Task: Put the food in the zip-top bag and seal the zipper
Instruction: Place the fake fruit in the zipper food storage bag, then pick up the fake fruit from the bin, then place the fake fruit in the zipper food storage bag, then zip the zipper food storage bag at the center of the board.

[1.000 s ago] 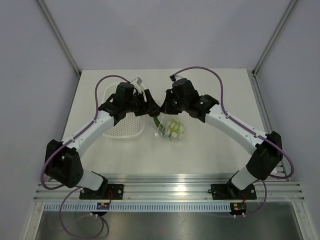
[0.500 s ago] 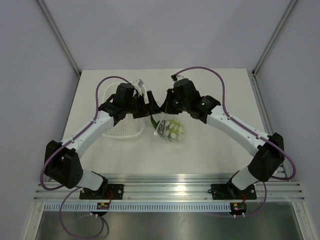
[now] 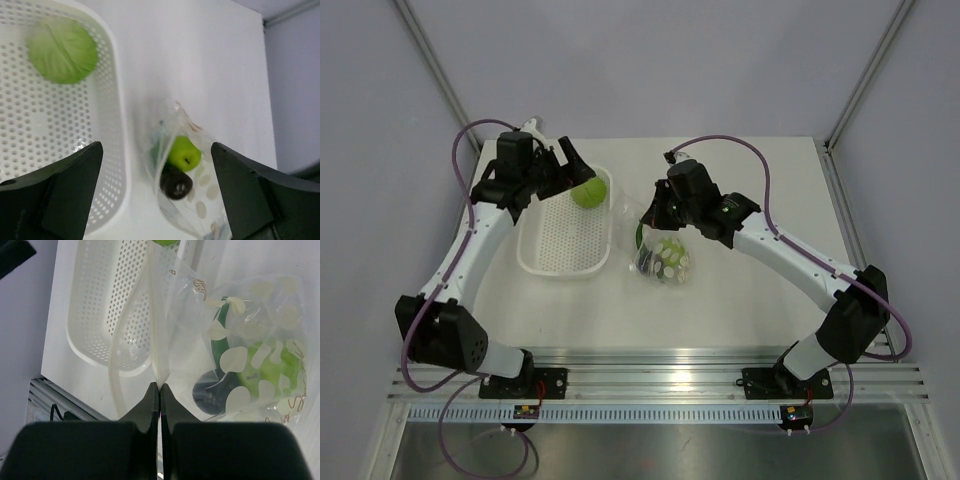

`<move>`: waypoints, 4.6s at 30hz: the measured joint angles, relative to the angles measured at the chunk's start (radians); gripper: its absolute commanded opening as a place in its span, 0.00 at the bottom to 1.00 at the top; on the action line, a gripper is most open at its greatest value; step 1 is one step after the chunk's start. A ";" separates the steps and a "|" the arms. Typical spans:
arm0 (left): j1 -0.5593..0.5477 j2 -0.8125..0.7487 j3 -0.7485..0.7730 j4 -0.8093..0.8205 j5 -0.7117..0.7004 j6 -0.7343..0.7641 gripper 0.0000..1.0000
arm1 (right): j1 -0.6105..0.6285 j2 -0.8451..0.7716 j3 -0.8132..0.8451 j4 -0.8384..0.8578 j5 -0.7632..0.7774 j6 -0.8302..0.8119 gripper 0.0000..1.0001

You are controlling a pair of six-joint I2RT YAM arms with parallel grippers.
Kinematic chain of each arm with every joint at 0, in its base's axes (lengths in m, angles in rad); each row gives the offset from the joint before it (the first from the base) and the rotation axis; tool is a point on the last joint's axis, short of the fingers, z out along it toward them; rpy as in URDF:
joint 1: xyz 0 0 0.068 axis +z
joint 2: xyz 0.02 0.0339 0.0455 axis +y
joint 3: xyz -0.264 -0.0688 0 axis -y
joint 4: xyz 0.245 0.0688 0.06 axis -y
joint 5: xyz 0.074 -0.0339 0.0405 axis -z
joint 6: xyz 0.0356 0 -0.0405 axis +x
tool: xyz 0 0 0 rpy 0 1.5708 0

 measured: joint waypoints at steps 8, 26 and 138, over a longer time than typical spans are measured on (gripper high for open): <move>0.035 0.353 0.121 -0.010 -0.129 0.011 0.99 | 0.000 -0.005 0.000 -0.001 0.019 -0.013 0.00; 0.104 0.727 0.344 0.048 -0.118 -0.017 0.99 | 0.000 0.013 0.023 -0.019 0.016 -0.033 0.00; -0.248 0.004 -0.140 0.052 0.094 -0.111 0.00 | 0.001 -0.270 -0.017 -0.084 -0.032 -0.335 0.48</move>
